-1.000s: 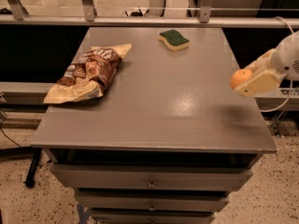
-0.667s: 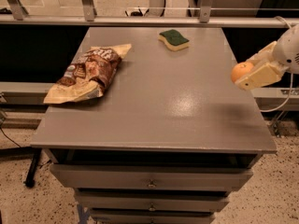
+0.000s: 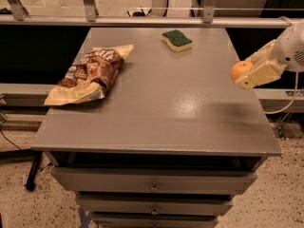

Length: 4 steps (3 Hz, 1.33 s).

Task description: Move orange near sponge

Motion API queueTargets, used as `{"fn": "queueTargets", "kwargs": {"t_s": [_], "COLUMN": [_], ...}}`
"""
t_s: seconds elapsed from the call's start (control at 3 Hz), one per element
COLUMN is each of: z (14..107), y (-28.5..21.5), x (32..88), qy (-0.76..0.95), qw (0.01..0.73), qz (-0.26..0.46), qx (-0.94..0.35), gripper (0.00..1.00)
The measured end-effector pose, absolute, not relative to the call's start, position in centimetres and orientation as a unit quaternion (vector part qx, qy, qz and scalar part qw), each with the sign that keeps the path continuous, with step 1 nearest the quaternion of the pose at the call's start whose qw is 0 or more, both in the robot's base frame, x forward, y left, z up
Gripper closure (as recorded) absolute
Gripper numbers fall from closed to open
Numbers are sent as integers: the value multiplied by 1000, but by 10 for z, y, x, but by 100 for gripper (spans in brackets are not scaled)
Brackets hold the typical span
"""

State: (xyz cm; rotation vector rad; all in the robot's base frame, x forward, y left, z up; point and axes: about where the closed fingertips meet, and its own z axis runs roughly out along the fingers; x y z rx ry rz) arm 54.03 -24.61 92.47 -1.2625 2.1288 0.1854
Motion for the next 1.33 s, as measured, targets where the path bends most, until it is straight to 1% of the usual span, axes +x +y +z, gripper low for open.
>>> {"fn": "queueTargets", "kwargs": {"t_s": [0.67,1.0,1.33], "z": [911,908,905], "y": [-268,-271,-257], "x": [639,688,732], "qy": [809,803,795], "qw": [377,404,424], "qz": [63,72,93], "qx": [-447,-432,-425], "gripper": [100,100,100]}}
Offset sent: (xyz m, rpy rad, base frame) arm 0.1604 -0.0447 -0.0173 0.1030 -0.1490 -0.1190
